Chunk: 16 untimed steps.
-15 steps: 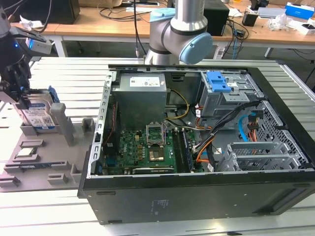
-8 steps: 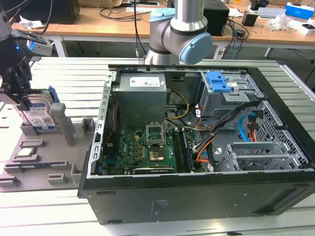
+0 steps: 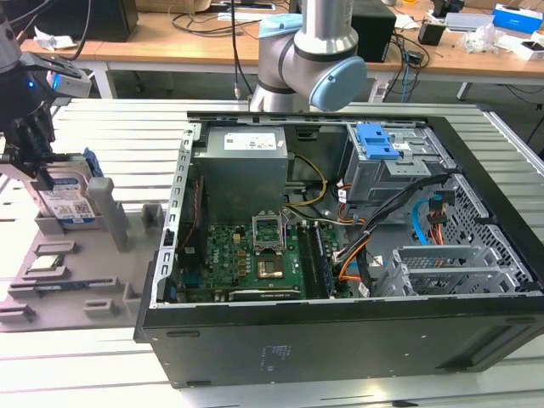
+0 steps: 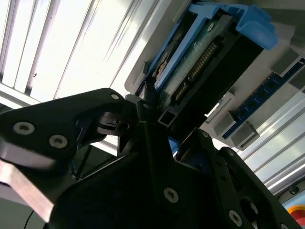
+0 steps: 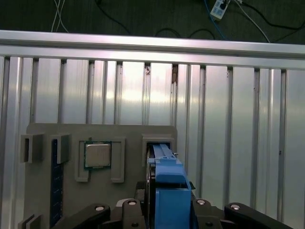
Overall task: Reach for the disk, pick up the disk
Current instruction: 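Pick up the disk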
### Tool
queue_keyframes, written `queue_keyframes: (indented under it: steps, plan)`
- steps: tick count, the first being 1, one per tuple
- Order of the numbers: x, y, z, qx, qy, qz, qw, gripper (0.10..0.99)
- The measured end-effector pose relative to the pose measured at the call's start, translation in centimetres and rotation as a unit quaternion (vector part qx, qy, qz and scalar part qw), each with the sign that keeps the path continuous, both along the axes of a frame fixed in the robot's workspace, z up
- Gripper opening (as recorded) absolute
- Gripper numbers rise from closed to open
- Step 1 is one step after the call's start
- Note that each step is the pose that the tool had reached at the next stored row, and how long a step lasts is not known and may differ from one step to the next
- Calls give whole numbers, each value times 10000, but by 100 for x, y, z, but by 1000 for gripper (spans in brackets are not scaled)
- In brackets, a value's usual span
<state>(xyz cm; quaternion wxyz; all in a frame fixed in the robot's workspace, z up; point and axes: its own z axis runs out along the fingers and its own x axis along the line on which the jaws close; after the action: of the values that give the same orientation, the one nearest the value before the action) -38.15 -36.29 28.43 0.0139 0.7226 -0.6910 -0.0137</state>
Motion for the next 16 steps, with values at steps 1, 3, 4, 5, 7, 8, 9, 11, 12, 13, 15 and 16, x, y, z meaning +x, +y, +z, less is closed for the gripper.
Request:
queue_keyframes:
  steps: [1, 3, 4, 5, 7, 8, 9, 11, 12, 13, 15, 16]
  plan:
    - [0, 0, 0, 0, 0, 0, 10000, 400]
    - [0, 0, 0, 0, 0, 0, 10000, 365]
    - [0, 0, 0, 0, 0, 0, 10000, 365]
    - [0, 0, 0, 0, 0, 0, 10000, 365]
    - [0, 0, 0, 0, 0, 1, 10000, 365]
    - [0, 0, 0, 0, 0, 1, 10000, 365]
    - [0, 0, 0, 0, 0, 1, 10000, 365]
    - [0, 0, 0, 0, 0, 1, 10000, 365]
    - [0, 0, 0, 0, 0, 1, 10000, 365]
    - [0, 0, 0, 0, 0, 1, 10000, 365]
    - [1, 0, -1, 0, 0, 1, 10000, 365]
    - [2, 0, 0, 0, 0, 1, 10000, 365]
